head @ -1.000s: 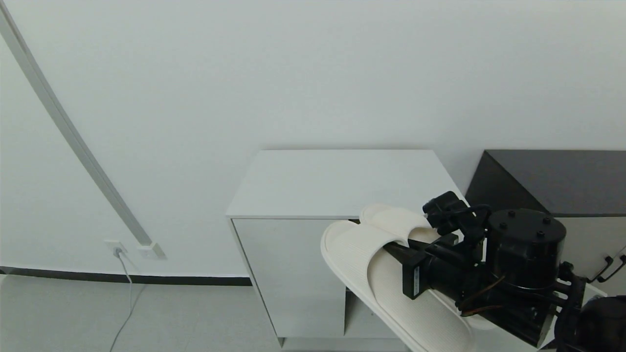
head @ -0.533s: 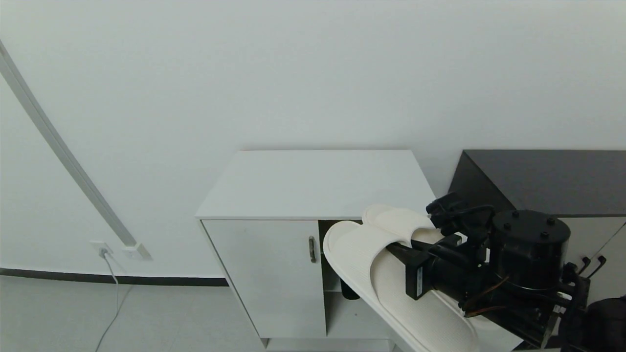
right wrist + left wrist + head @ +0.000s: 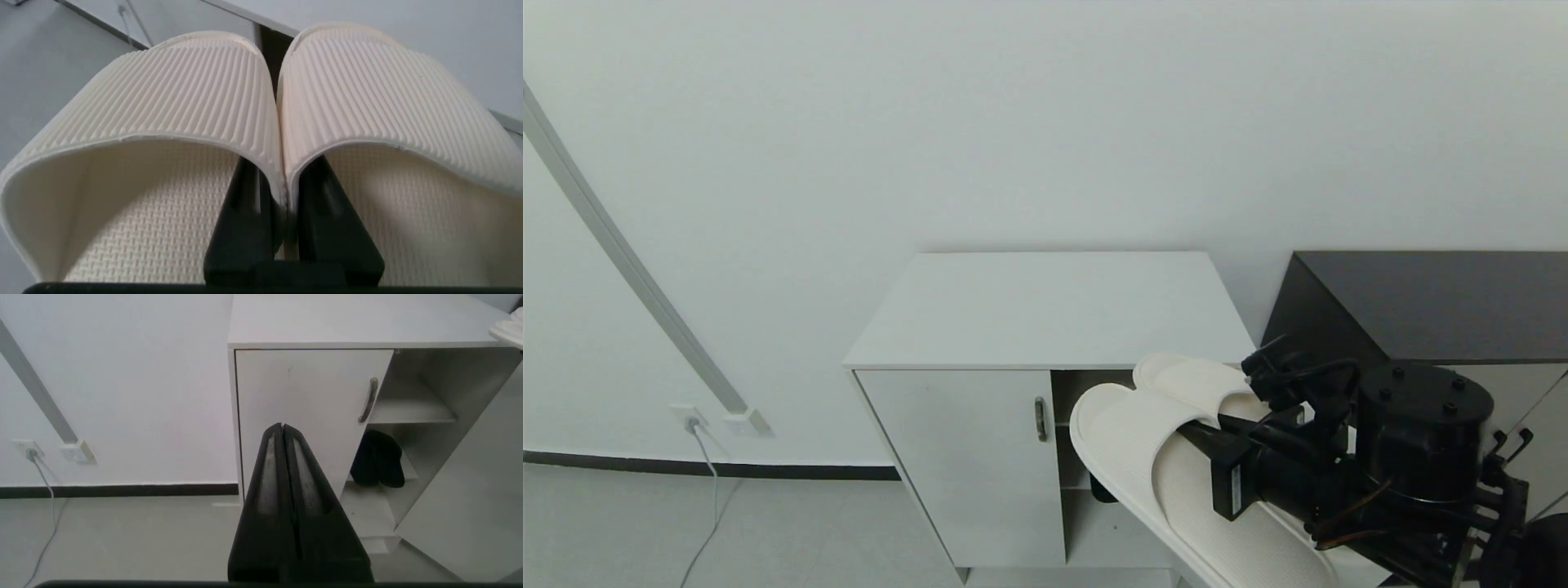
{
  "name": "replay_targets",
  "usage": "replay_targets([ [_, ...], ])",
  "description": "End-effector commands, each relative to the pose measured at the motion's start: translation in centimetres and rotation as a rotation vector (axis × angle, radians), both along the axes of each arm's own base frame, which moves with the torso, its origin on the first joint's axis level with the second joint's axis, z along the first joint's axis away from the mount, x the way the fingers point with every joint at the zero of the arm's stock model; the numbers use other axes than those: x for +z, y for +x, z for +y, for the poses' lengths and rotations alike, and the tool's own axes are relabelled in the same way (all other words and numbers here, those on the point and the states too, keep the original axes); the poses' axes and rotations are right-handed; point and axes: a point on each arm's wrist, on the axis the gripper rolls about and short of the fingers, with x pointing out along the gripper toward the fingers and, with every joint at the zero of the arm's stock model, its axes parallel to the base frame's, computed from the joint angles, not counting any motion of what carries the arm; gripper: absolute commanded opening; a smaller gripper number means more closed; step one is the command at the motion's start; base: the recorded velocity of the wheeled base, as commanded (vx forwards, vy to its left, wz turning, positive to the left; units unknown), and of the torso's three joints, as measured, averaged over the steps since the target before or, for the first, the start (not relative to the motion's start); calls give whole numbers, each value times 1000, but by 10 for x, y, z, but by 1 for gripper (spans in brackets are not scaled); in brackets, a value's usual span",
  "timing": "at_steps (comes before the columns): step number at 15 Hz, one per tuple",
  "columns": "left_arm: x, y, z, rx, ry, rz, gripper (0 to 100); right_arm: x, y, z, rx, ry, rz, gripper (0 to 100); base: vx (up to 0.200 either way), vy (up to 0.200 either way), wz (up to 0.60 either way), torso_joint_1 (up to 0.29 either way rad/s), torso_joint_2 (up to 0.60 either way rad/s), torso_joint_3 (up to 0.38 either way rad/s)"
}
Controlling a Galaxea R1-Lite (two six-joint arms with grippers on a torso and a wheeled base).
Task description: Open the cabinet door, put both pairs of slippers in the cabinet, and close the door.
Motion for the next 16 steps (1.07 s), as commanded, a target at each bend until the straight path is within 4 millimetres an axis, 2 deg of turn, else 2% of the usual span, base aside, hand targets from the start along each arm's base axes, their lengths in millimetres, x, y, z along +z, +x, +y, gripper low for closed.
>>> replay_targets([
  [1, 0, 0, 0, 1, 0, 0, 0, 0, 0, 0, 1, 0, 0, 0, 0, 0, 0, 0, 0, 0],
  [8, 0, 0, 0, 0, -2, 1, 0, -4, 0, 2, 5, -9, 9, 0, 0, 0, 0, 0, 0, 0],
  [16, 0, 0, 0, 0, -2, 0, 0, -6, 0, 2, 8, -14, 15, 0, 0, 0, 0, -157, 356, 196],
])
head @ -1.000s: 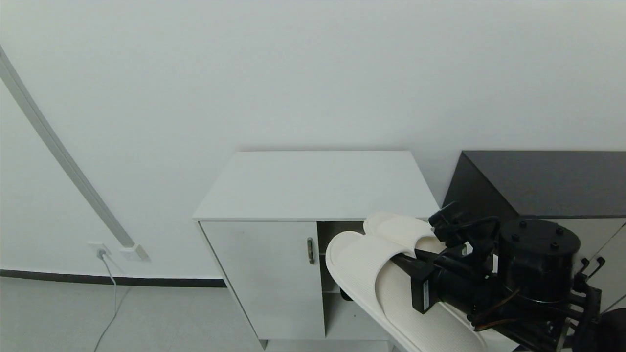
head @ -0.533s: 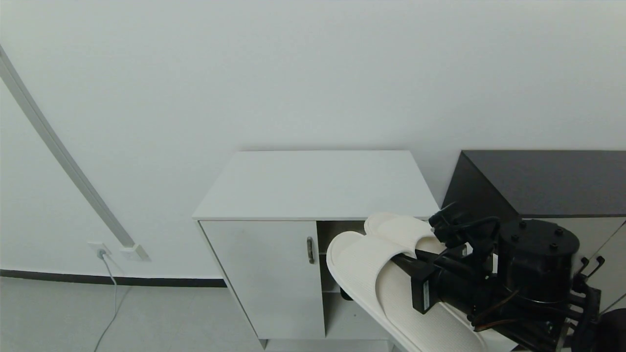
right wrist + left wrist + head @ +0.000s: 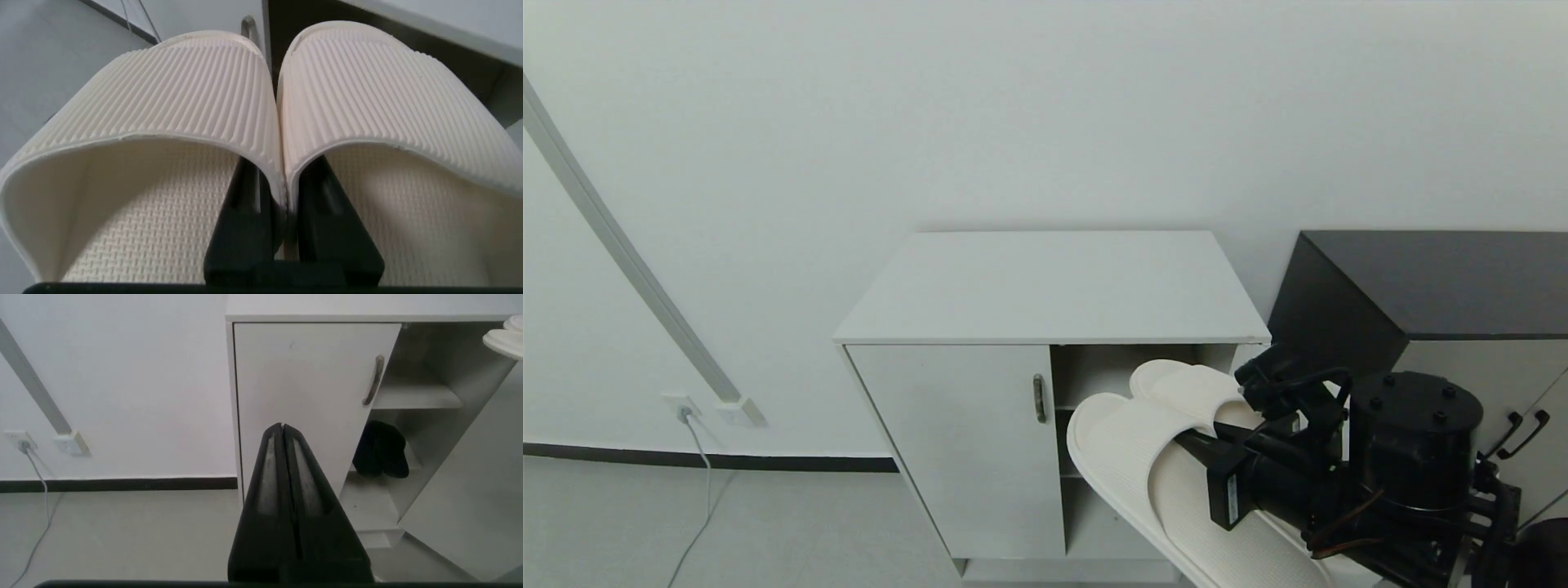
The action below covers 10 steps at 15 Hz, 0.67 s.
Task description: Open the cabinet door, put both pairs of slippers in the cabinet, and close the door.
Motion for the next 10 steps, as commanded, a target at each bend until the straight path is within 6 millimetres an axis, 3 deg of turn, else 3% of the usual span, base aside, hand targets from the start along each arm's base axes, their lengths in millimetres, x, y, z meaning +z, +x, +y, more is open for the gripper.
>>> replay_targets([
  [1, 0, 0, 0, 1, 0, 2, 0, -1, 0, 0, 1, -3, 2, 0, 0, 0, 0, -198, 461, 266],
  [10, 0, 0, 0, 0, 0, 0, 0, -1, -3, 2, 10, 8, -9, 0, 0, 0, 0, -223, 538, 314],
])
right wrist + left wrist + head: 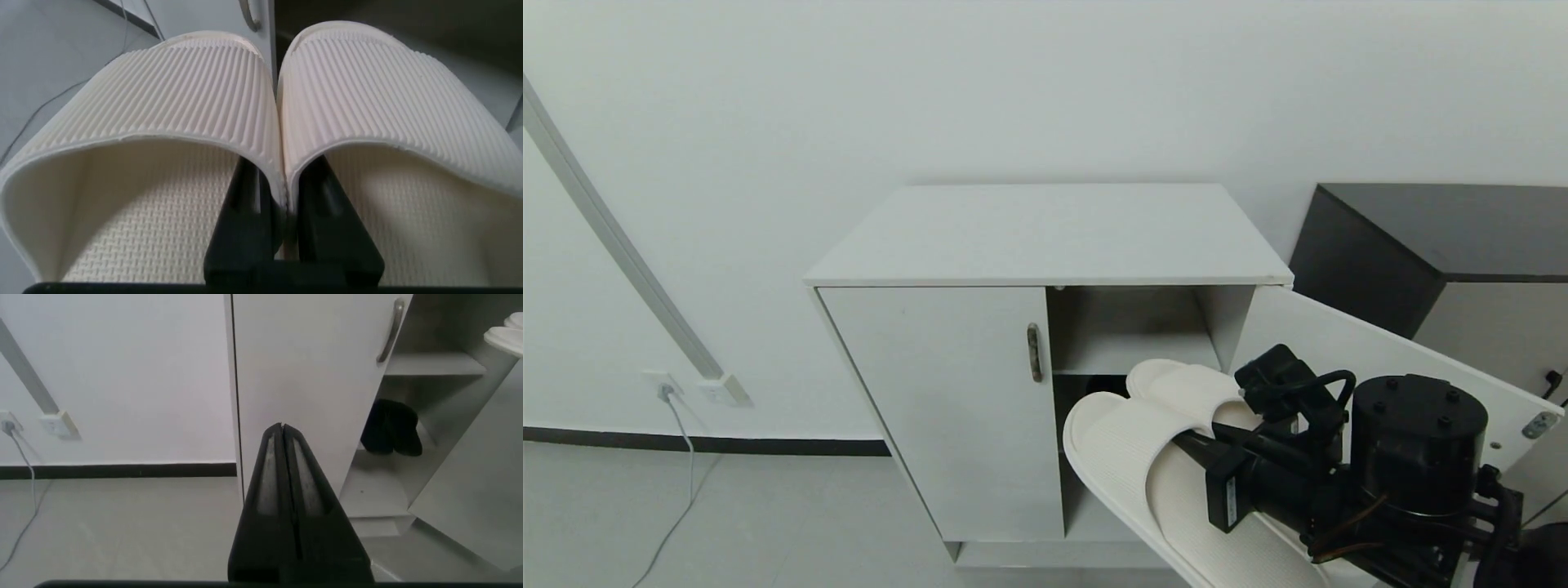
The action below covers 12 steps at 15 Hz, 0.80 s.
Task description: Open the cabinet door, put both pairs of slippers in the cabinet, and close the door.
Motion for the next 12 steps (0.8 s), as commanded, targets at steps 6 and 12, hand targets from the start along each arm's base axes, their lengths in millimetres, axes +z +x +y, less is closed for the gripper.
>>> replay_targets([
  [6, 0, 0, 0, 2, 0, 1, 0, -2, 0, 1, 2, -3, 2, 0, 0, 0, 0, -182, 500, 319],
  [12, 0, 0, 0, 2, 0, 0, 0, -3, 0, 0, 2, -4, 4, 0, 0, 0, 0, -136, 474, 330],
])
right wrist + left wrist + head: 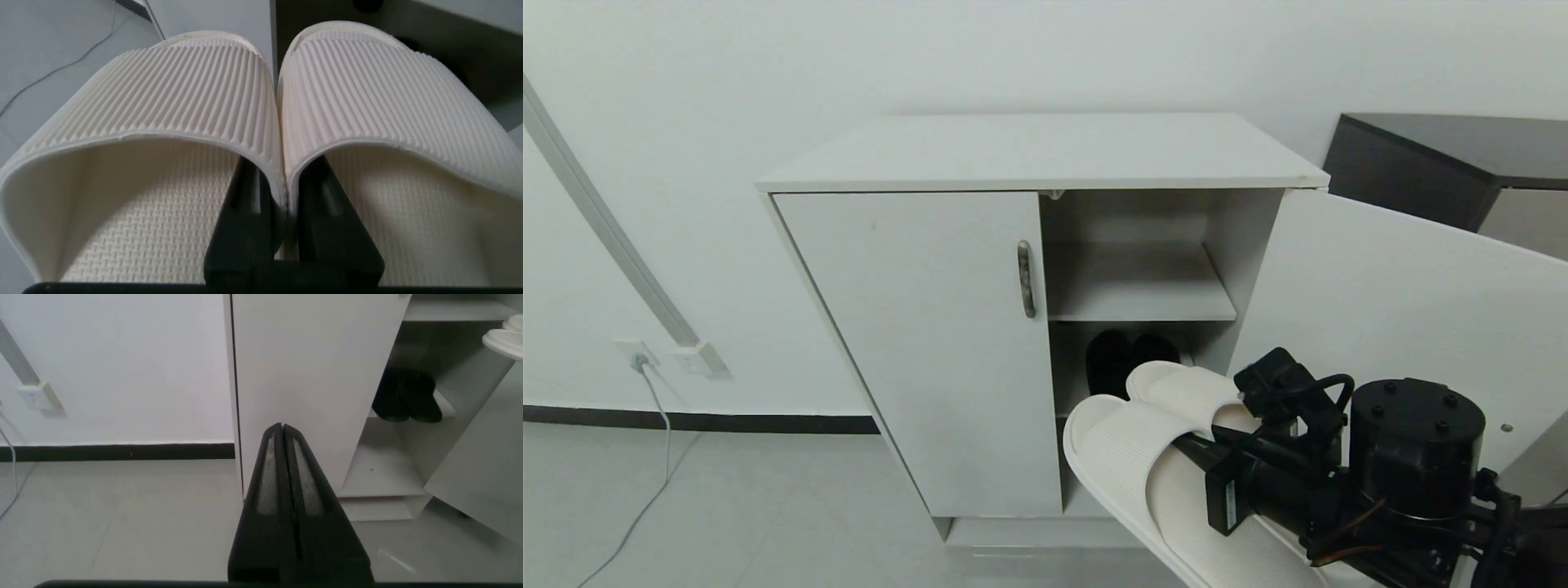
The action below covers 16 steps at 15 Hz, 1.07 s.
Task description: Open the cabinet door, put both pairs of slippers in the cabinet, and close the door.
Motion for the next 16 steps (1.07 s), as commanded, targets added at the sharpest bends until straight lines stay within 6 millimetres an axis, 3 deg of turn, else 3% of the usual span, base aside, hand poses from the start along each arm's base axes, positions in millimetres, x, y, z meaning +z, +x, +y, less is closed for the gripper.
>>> replay_targets([
  [1, 0, 0, 0, 0, 0, 1, 0, -1, 0, 0, 1, -1, 2, 0, 0, 0, 0, -115, 447, 344],
  [9, 0, 0, 0, 0, 0, 1, 0, -1, 0, 0, 1, -2, 3, 0, 0, 0, 0, -52, 424, 364],
  [16, 0, 0, 0, 0, 0, 1, 0, -4, 1, 1, -5, -37, -11, 0, 0, 0, 0, 1, 33, 34],
])
